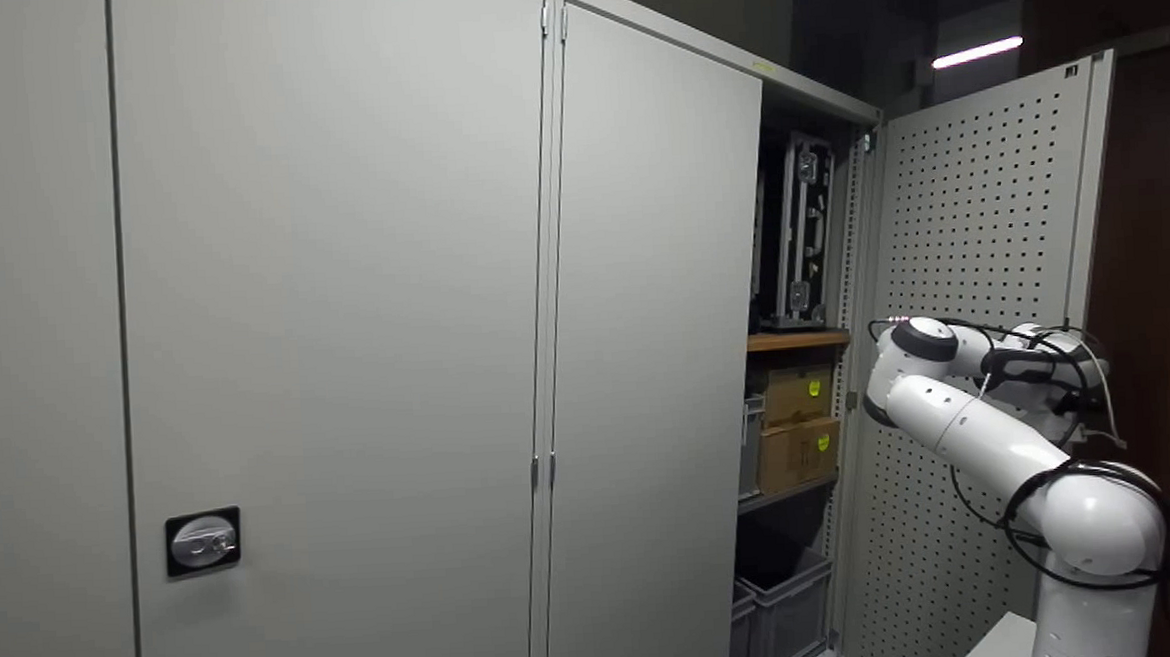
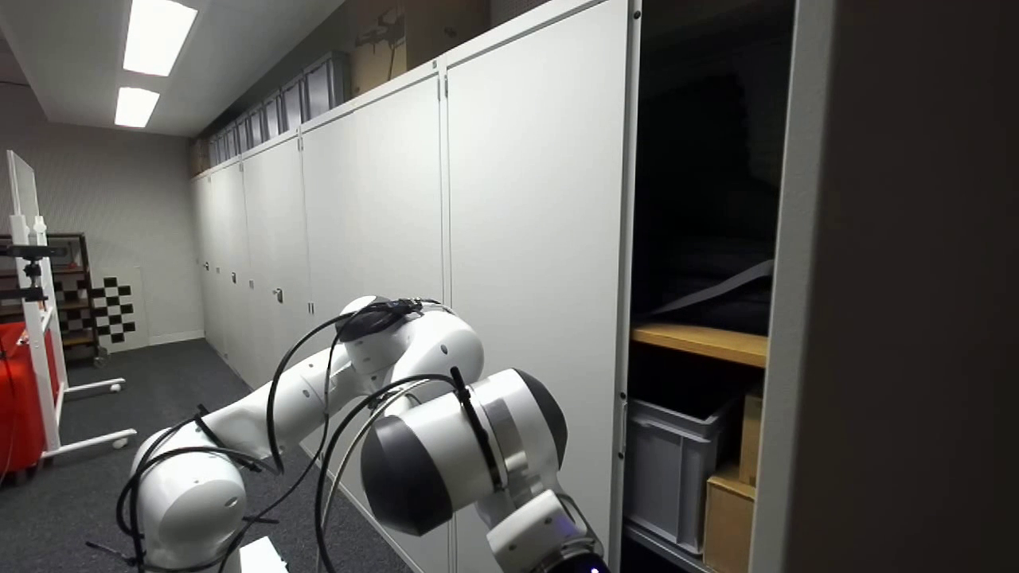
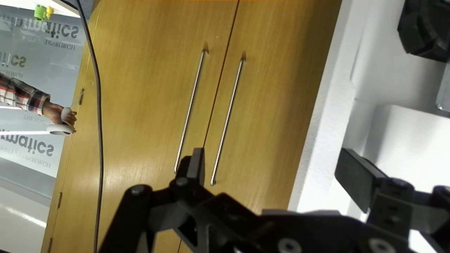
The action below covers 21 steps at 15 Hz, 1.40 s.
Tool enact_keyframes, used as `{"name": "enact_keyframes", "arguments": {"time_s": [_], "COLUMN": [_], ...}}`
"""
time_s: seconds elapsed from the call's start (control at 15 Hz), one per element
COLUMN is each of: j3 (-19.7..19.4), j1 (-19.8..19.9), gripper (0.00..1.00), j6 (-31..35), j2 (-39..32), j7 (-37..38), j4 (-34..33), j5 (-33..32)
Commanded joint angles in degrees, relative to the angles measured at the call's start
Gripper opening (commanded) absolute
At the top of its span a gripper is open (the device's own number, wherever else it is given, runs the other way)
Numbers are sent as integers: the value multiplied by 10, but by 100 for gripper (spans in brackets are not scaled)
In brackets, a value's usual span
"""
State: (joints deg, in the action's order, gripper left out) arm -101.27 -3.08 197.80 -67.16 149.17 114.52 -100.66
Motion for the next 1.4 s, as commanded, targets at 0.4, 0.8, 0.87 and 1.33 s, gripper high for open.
{"name": "enact_keyframes", "arguments": {"time_s": [0.4, 0.8, 0.87, 1.33], "j3": [-40, -77, -82, -110], "j1": [-66, -174, -192, -289], "gripper": [100, 100, 100, 100], "j6": [1, 0, 0, 0], "j2": [-13, -9, -10, -14], "j7": [0, 0, 0, 0], "j4": [32, 63, 64, 67], "j5": [3, -3, -2, 4]}}
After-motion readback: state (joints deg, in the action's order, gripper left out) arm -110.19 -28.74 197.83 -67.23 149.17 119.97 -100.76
